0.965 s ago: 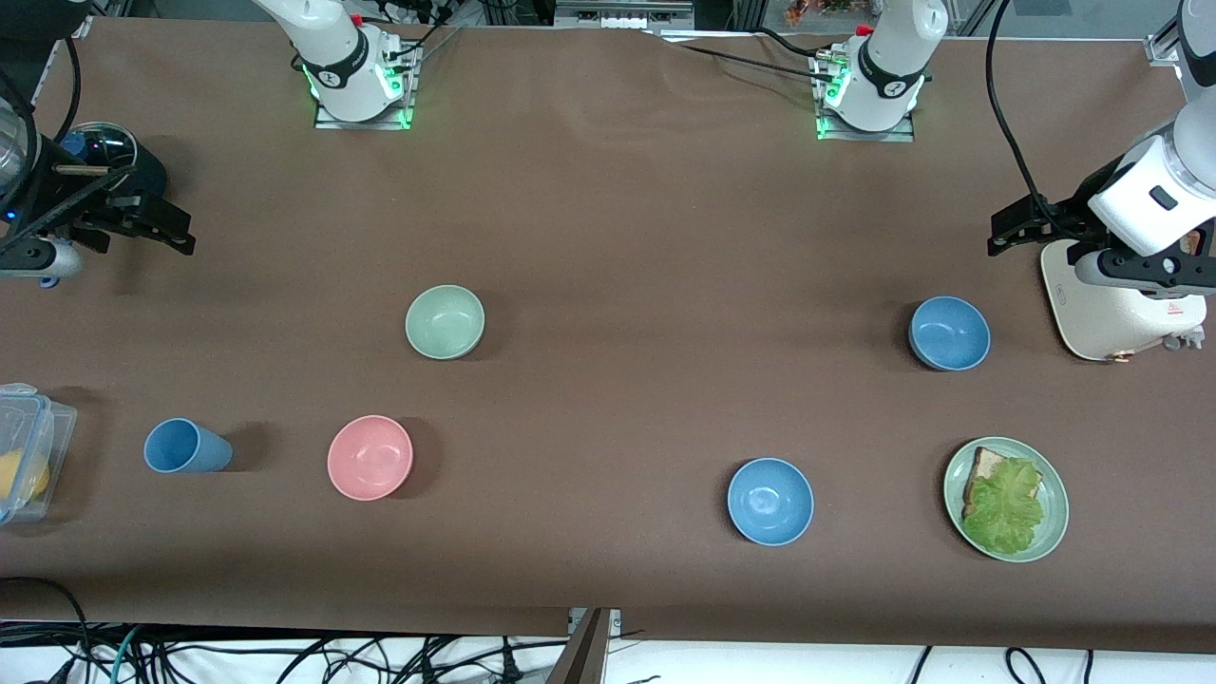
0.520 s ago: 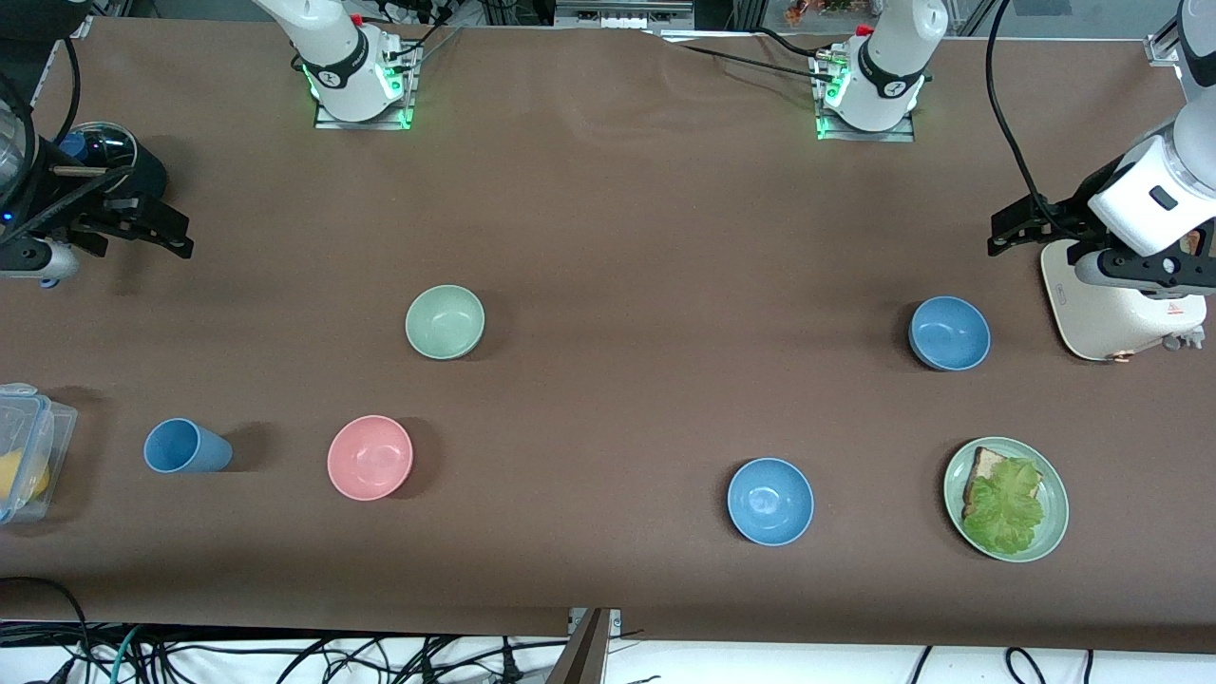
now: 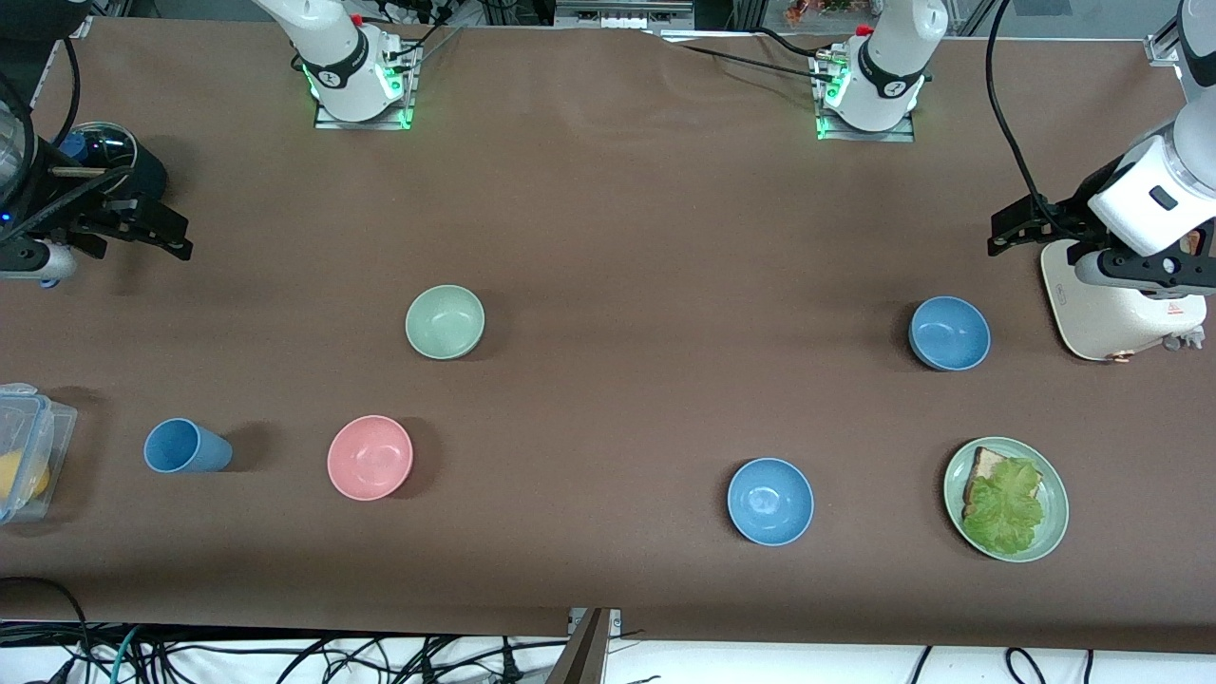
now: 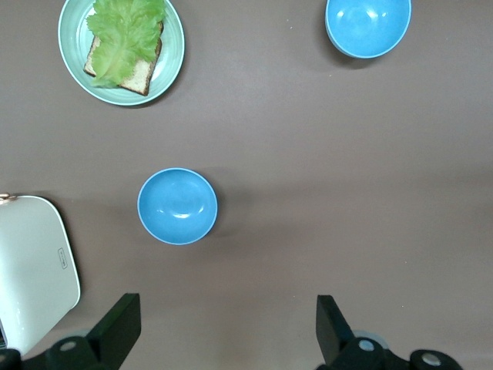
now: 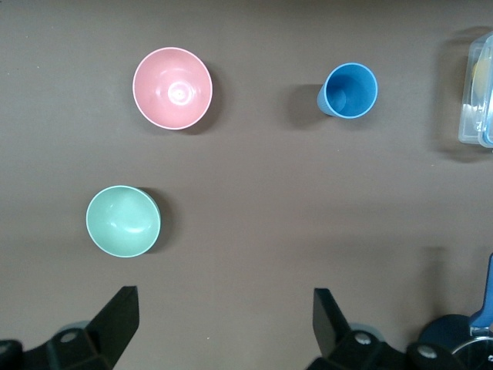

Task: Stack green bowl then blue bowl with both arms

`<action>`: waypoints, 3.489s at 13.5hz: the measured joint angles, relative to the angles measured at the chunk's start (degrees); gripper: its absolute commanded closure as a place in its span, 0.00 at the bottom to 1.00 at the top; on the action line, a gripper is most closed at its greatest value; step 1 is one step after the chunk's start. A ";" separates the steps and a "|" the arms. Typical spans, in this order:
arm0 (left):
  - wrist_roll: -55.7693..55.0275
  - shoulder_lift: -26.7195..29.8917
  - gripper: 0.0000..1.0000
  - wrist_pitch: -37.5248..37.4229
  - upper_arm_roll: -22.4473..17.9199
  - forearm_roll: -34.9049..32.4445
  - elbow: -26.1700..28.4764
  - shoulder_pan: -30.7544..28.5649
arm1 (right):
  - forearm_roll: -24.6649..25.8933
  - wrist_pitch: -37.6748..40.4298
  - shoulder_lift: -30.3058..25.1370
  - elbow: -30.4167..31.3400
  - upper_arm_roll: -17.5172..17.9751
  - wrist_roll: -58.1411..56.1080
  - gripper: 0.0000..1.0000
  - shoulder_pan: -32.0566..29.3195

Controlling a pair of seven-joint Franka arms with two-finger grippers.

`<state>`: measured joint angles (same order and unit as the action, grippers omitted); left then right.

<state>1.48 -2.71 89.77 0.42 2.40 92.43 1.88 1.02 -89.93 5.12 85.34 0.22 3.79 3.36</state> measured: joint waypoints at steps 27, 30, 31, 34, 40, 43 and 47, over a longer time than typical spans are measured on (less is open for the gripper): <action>0.00 0.00 0.00 -2.48 0.51 0.00 -0.56 0.21 | 0.00 -1.61 -0.24 -0.17 -0.03 -0.12 0.00 0.00; 0.00 -0.42 0.00 -2.48 0.28 0.00 -1.65 0.10 | -0.44 0.53 -0.09 0.64 0.01 -0.16 0.00 0.01; 0.00 -0.66 0.00 -2.48 0.25 0.00 -1.99 0.03 | -1.61 0.80 -0.01 1.61 0.19 -0.16 0.00 0.03; 0.00 -1.06 0.00 -2.48 0.22 0.00 -2.38 -0.02 | -4.08 -1.98 0.42 5.94 1.50 -0.14 0.00 0.16; 0.00 -1.34 0.00 -2.49 0.16 -0.01 -2.65 -0.03 | -4.45 -24.66 2.83 24.81 6.52 4.22 0.01 0.81; 0.00 -1.40 0.00 -2.49 0.07 -0.01 -2.72 -0.04 | -4.48 -37.21 6.26 31.88 7.65 9.61 0.01 4.20; 0.00 -1.44 0.00 -2.49 0.02 -0.01 -3.00 -0.04 | -4.47 -49.54 11.35 38.22 7.78 14.44 0.01 9.15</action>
<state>1.48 -4.15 87.28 0.44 2.40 89.43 1.84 -3.45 -139.48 16.47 123.56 8.00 18.23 12.50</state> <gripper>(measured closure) 0.000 0.004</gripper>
